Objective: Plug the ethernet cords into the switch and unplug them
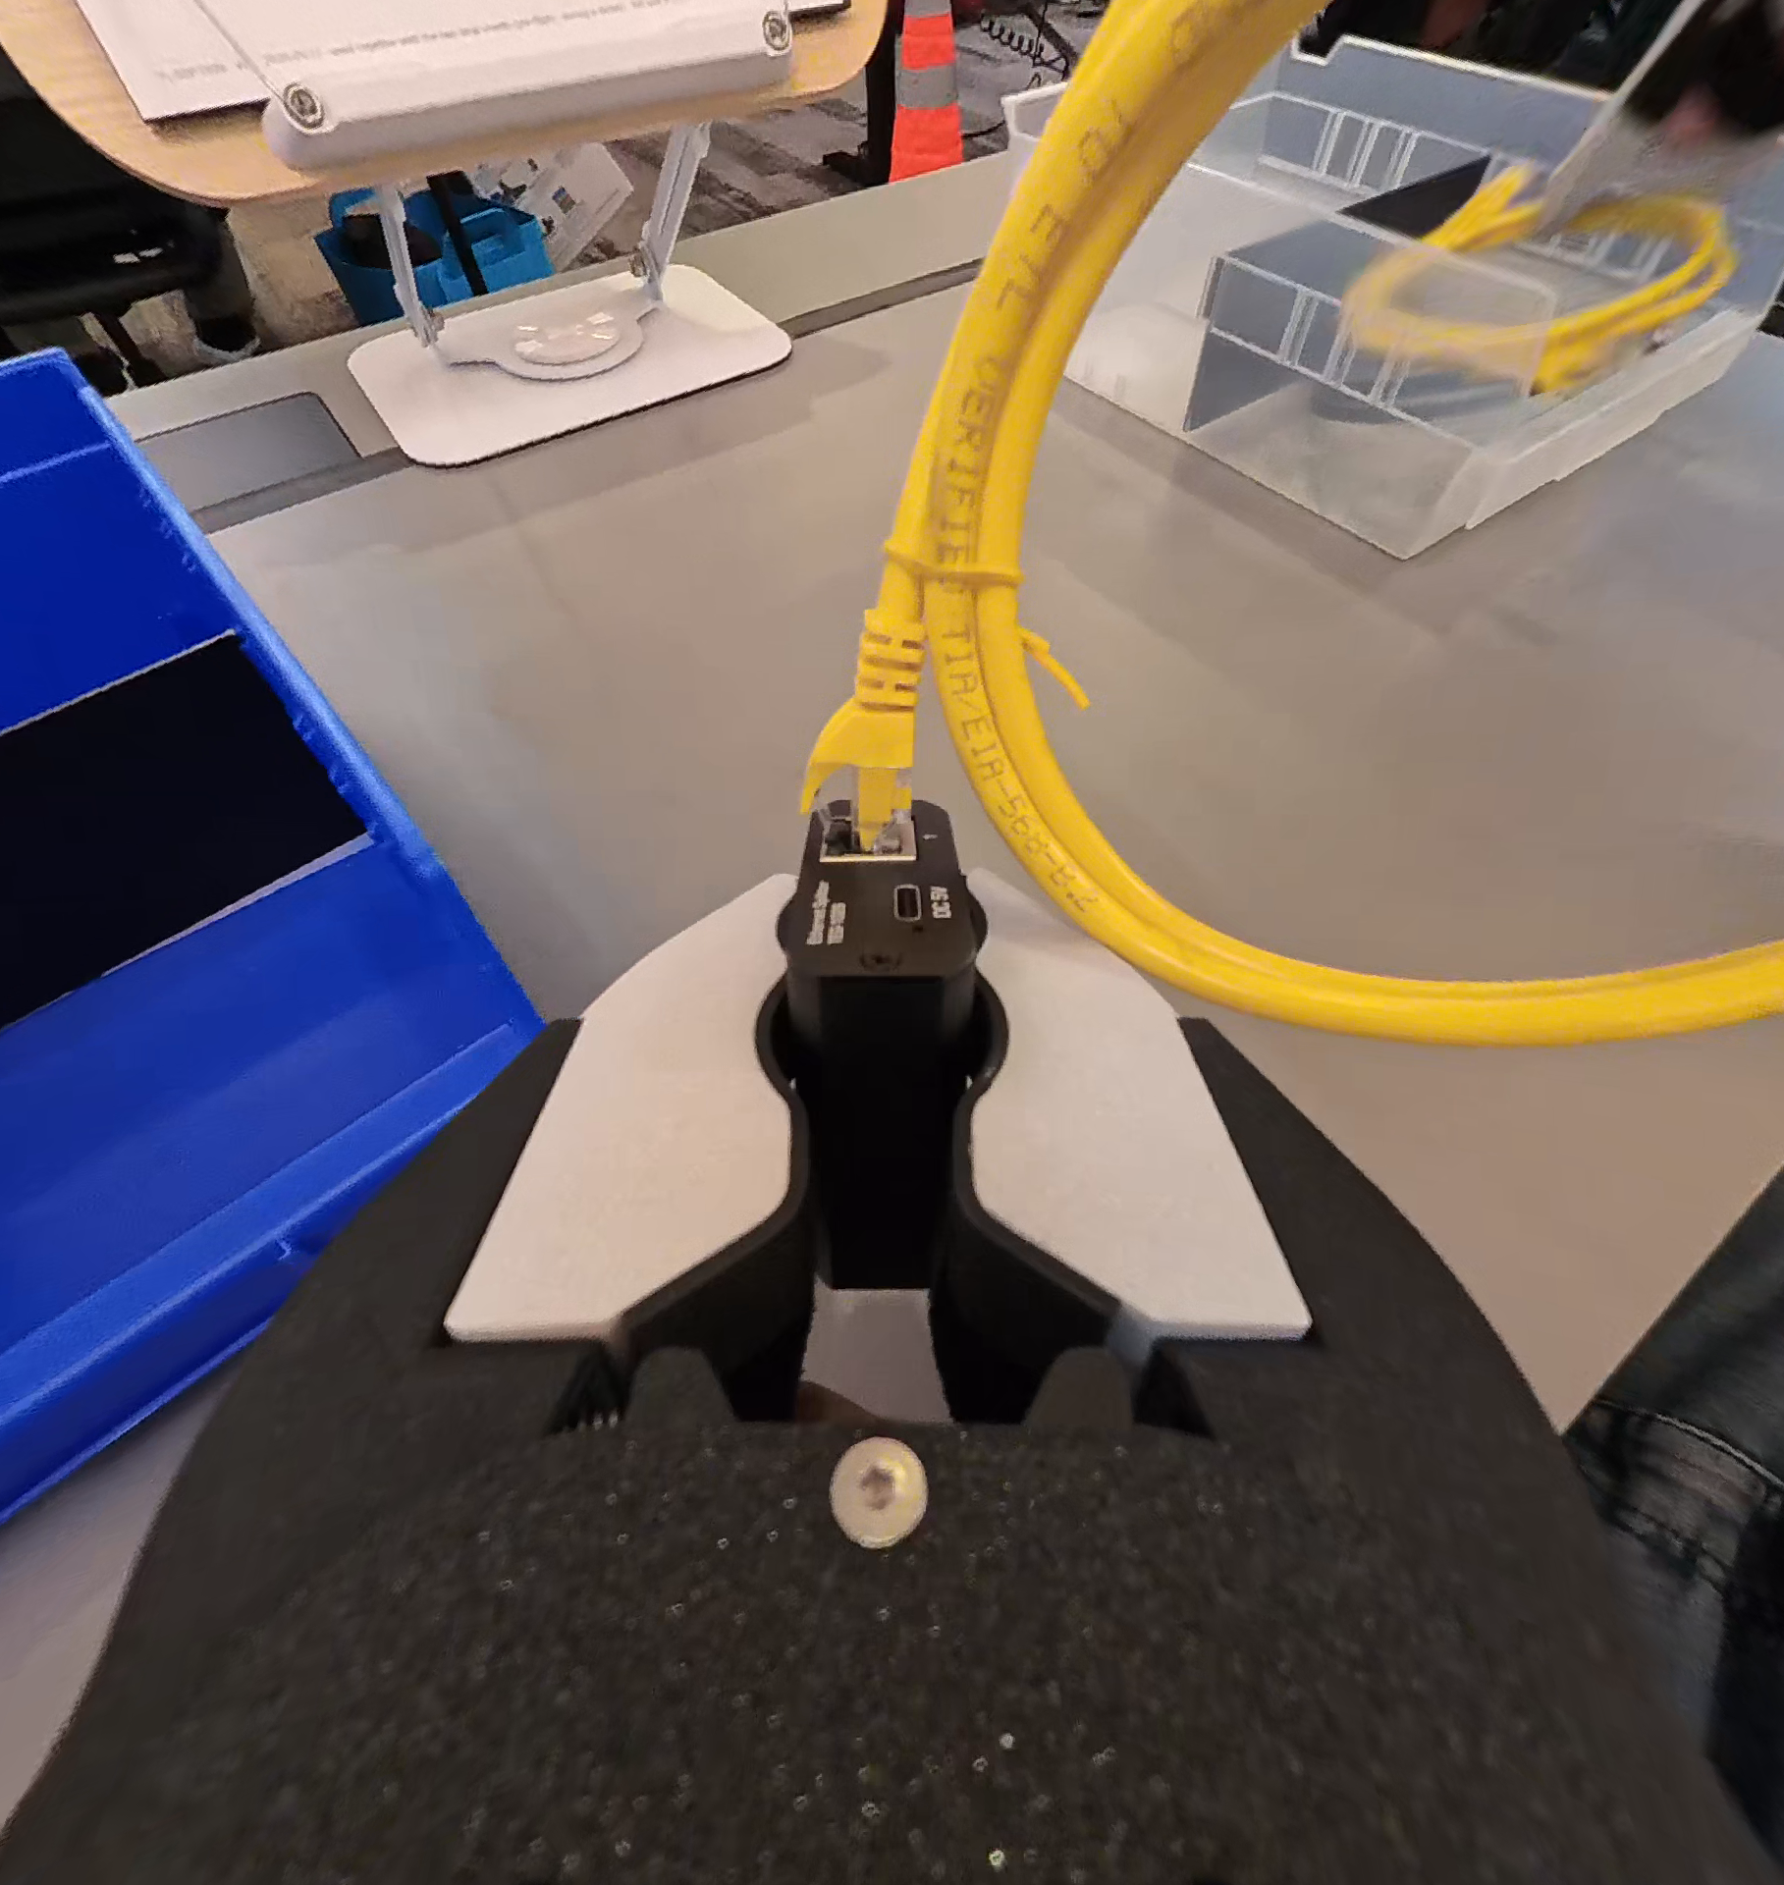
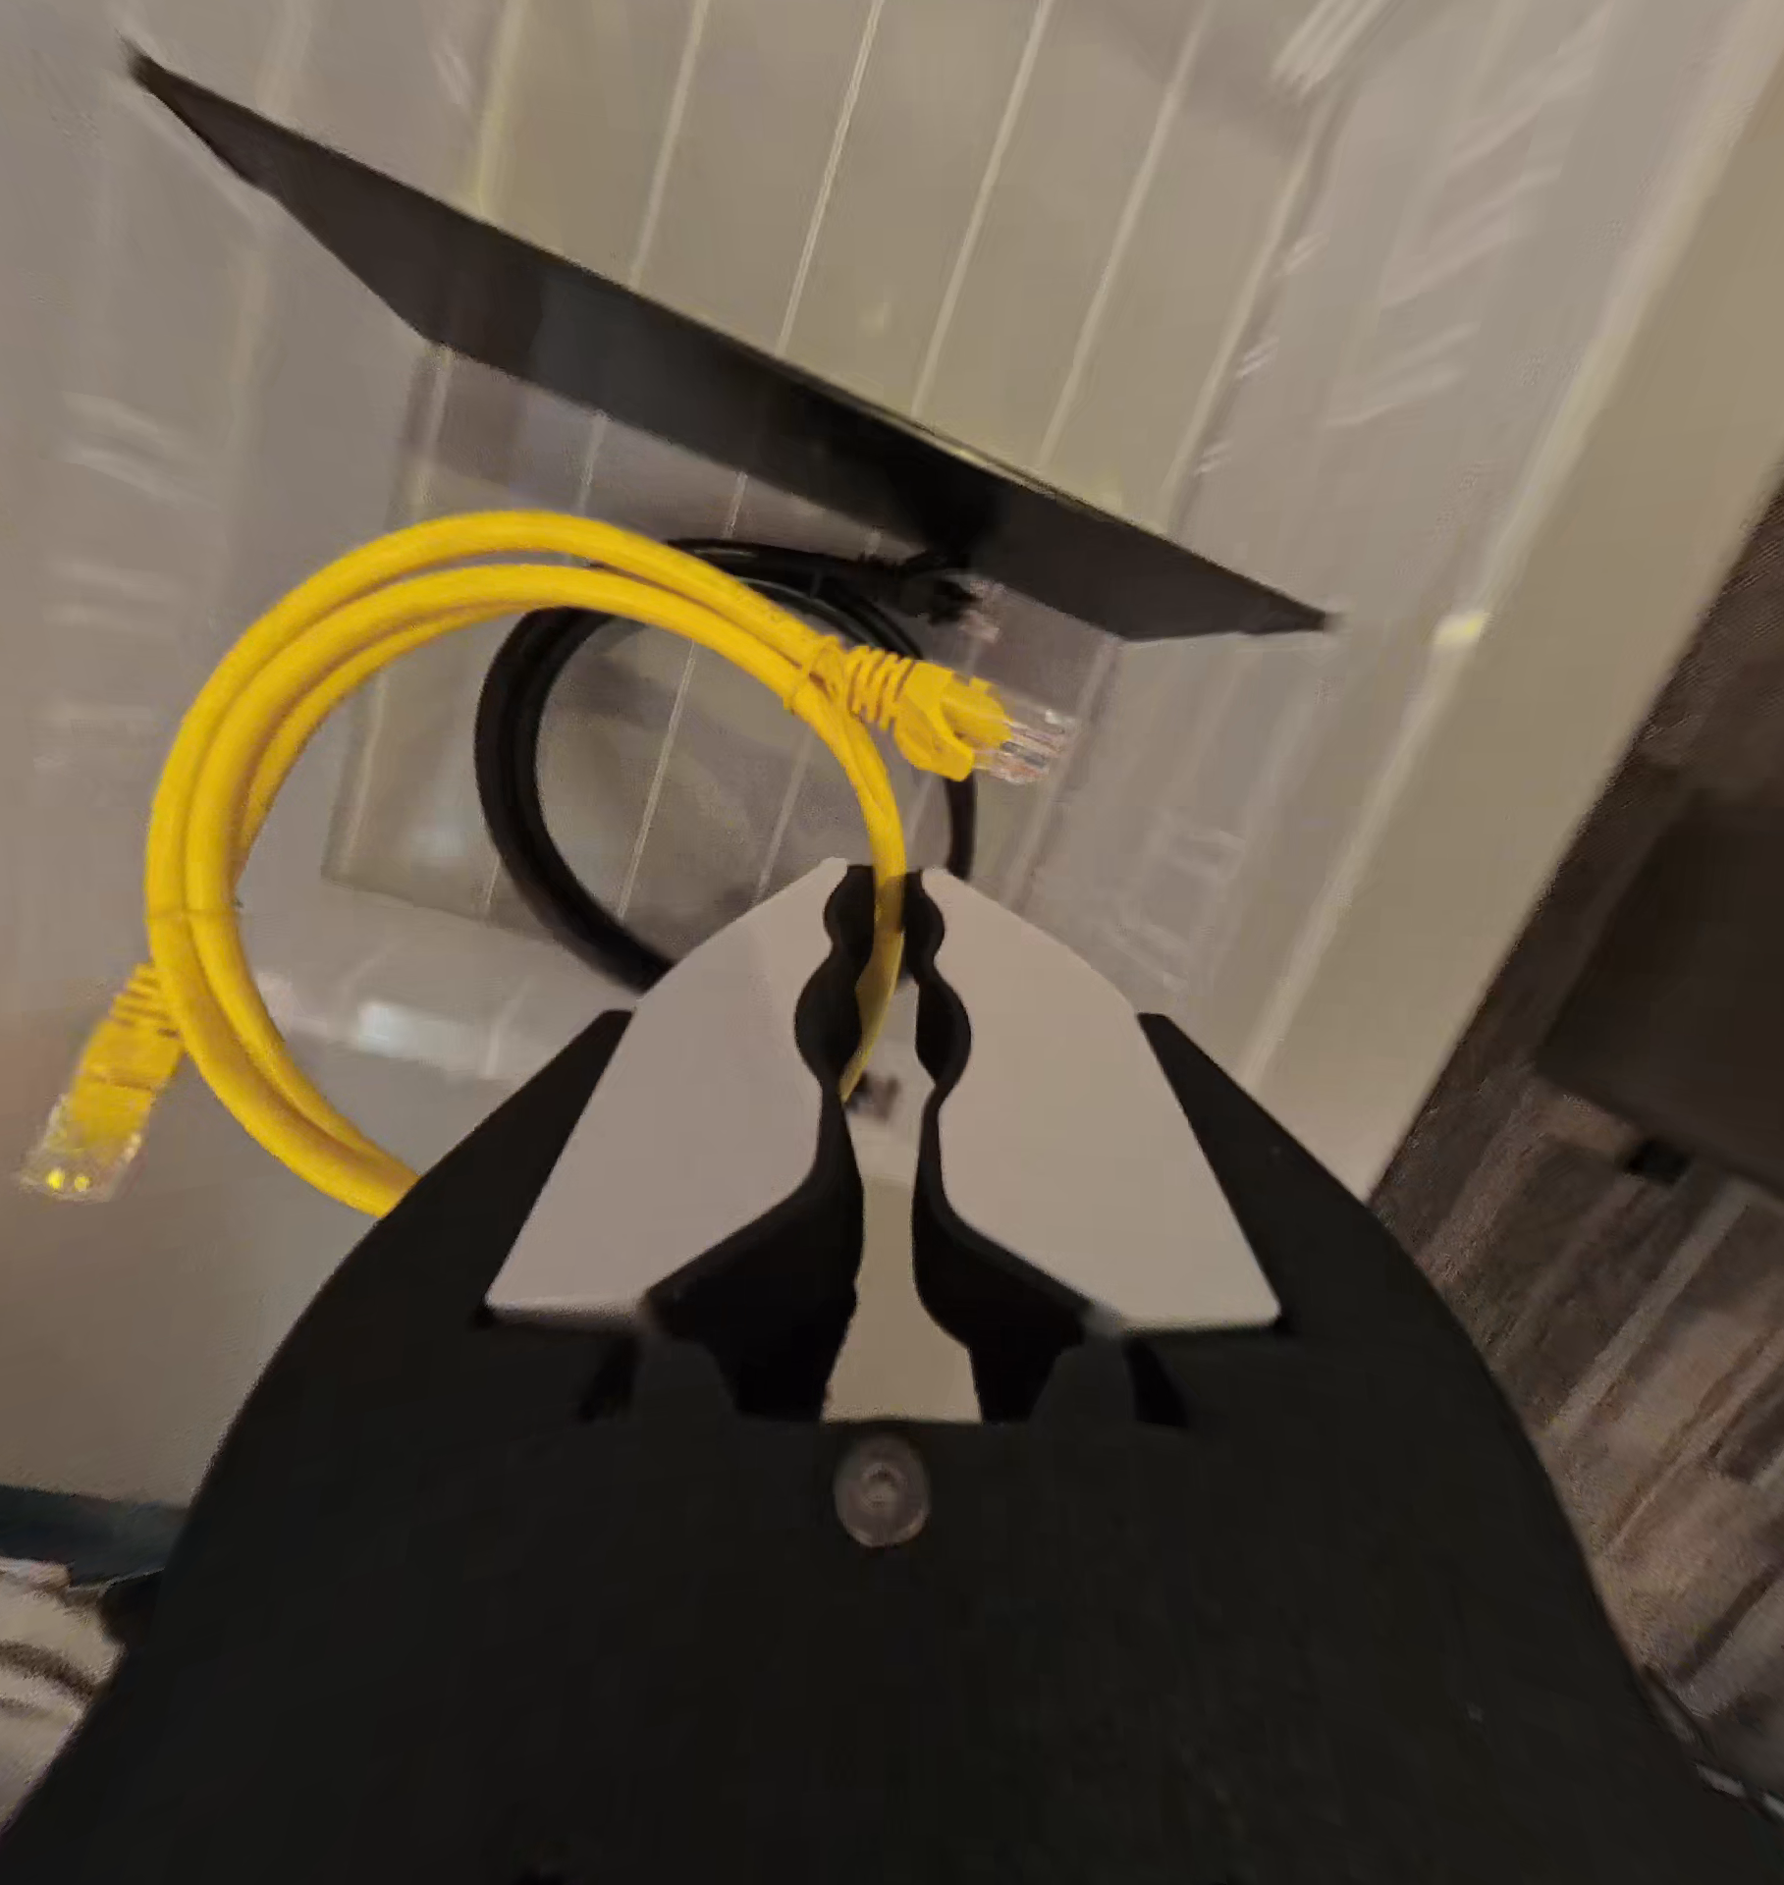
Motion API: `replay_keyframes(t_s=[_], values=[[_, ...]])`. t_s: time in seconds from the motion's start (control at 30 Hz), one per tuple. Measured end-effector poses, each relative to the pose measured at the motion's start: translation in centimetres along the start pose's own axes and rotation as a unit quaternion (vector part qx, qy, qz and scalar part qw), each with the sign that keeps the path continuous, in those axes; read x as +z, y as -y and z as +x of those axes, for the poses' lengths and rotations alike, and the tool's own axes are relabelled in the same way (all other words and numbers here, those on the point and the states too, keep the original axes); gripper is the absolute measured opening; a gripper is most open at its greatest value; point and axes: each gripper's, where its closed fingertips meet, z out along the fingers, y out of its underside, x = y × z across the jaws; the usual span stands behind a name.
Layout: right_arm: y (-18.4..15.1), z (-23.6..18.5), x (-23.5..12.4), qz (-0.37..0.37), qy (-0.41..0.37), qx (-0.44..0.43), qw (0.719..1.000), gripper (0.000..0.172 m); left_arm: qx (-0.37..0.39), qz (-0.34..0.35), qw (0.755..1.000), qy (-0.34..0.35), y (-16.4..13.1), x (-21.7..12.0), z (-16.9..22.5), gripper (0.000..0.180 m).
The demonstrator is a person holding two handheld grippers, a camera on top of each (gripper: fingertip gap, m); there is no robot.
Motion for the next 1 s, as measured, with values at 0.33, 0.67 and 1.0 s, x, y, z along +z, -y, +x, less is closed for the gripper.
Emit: replay_keyframes(t_s=[0.33, 0.67, 1.0], values=[[0.0, -0.4, 7.7, -0.064, -0.058, 0.025, 0.996, 0.006, 0.001, 0.004, 1.0, 0.013, -0.1, -1.0, -0.4, 0.025], [3.3, -4.0, -6.9, 0.258, 0.003, -0.053, 0.965, 0.031, 0.039, -0.012, 0.998, 0.043, -0.7, -0.5, -1.0, 0.025], [-3.4, -27.1, -9.4, 0.461, 0.302, -0.325, 0.769, 0.046, 0.103, 0.011, 0.994, 0.035, 0.7, 0.1, 0.1, 0.025]])
